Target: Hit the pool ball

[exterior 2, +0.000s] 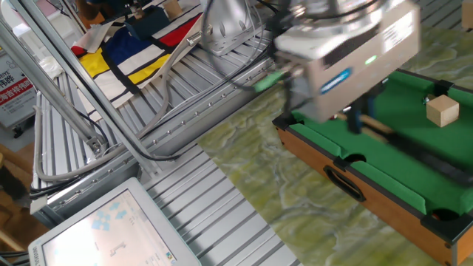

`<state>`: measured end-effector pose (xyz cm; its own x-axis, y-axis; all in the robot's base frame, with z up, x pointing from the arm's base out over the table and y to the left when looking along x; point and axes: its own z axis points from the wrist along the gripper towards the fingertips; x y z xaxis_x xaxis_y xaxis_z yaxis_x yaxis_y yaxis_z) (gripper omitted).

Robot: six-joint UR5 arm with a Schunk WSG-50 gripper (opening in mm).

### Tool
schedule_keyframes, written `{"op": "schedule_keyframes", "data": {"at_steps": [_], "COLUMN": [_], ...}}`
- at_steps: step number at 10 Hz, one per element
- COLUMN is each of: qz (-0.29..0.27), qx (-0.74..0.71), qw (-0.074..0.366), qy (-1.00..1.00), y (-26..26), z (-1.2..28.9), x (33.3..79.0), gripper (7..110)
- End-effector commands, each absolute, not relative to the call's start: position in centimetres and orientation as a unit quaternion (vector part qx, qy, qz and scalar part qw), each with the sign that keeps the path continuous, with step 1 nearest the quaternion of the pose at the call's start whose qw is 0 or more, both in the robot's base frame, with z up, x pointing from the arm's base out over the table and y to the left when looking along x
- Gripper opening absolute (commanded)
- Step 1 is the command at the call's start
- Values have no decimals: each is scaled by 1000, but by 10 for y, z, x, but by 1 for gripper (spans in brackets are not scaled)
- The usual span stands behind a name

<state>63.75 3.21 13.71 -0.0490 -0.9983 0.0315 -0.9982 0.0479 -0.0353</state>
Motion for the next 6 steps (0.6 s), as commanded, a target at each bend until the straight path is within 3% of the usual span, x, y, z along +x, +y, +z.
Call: {"op": "schedule_keyframes", "data": {"at_steps": [1, 3, 6], "qz": [-10, -31, -36], "qx": [-599, -551, -513], "qw": [-19, -51, -46], "qy": [800, 833, 857], "y": [11, -13, -32], "z": [133, 146, 165], "x": [637, 627, 615], "gripper": [7, 7, 7]}}
